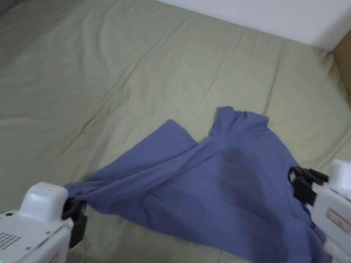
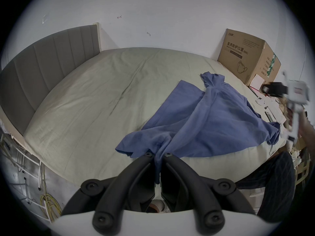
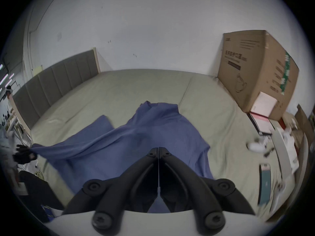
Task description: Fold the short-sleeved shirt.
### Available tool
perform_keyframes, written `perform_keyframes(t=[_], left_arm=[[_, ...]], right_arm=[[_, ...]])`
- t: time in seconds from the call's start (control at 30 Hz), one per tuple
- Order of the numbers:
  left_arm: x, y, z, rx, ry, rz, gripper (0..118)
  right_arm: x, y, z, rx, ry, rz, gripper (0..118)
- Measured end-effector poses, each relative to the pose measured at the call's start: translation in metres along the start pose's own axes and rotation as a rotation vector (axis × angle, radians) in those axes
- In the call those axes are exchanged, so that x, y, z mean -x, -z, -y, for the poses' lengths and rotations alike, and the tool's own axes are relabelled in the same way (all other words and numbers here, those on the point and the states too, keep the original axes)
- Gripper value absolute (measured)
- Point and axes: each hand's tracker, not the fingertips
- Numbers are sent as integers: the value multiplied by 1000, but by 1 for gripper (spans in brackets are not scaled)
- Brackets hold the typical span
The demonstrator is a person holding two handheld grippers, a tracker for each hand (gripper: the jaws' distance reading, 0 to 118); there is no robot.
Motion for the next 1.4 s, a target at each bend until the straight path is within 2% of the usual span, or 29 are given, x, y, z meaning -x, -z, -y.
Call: perform_keyframes(t=[0.1,0.13,0.17,0.2,0.23,0.27,0.33,0.37,0.43,0.5,0.57,0.6,0.63,0.67,0.7,0.73,0.8,0.87,0.93,1.0,1.1,1.17,1.23,1.33,1.4], left_arm=[[1,-3,-7,6,-28,12,4],[0,-4,-9,9,-25,5,4],[-1,-5,-11,14,-21,-1,4],[-2,-6,-13,19,-24,-7,4],[-4,-9,-19,22,-29,-4,4],[-5,-9,-21,28,-34,0,4],[-9,-9,-27,39,-37,-2,4],[-10,-9,-29,41,-34,-9,4],[-11,-7,-33,49,-50,-8,4],[-11,-6,-35,51,-56,-16,4],[-11,-4,-37,53,-54,-23,4],[-10,-2,-38,55,-58,-27,4],[-8,-2,-38,56,-65,-28,4],[-8,0,-38,56,-68,-26,4],[-8,0,-38,53,-67,-30,4],[-8,2,-39,54,-65,-30,4],[-9,4,-39,55,-67,-21,4],[-10,7,-40,55,-75,-2,4],[-9,7,-44,40,-84,1,3],[-8,0,-56,6,-89,14,3],[-6,-20,-83,-68,-72,26,3],[-6,-35,-106,-125,-42,26,3],[-3,-48,-135,-181,-42,59,3],[-3,-64,-183,-272,-13,62,3],[-8,-72,-217,-313,24,68,3]], right_arm=[[-19,75,-40,40,-42,2,0],[-24,102,-55,80,-80,-17,5],[-26,125,-65,112,-112,-31,18],[-28,151,-79,143,-141,-39,50],[-29,176,-91,159,-157,-56,101],[-30,192,-100,166,-160,-67,118],[-26,228,-120,239,-178,-123,117],[-25,238,-131,196,-214,-160,117],[-14,253,-136,294,-273,-170,117],[-6,266,-139,391,-306,-235,117],[-3,276,-132,445,-369,-229,117],[-2,277,-128,477,-364,-244,115],[-2,279,-126,518,-353,-252,102],[-4,278,-125,544,-331,-251,73],[-10,281,-122,532,-323,-241,37],[-12,278,-121,526,-319,-245,22],[-14,268,-121,491,-262,-267,14],[-16,248,-118,416,-238,-259,11],[-18,220,-126,339,-165,-271,11],[-20,186,-136,256,-134,-259,10],[-24,118,-158,146,-117,-240,10],[-30,69,-176,81,-67,-212,10],[-41,17,-196,-7,-4,-230,10],[-56,-55,-227,-130,23,-190,10],[-63,-97,-249,-196,10,-178,10]])
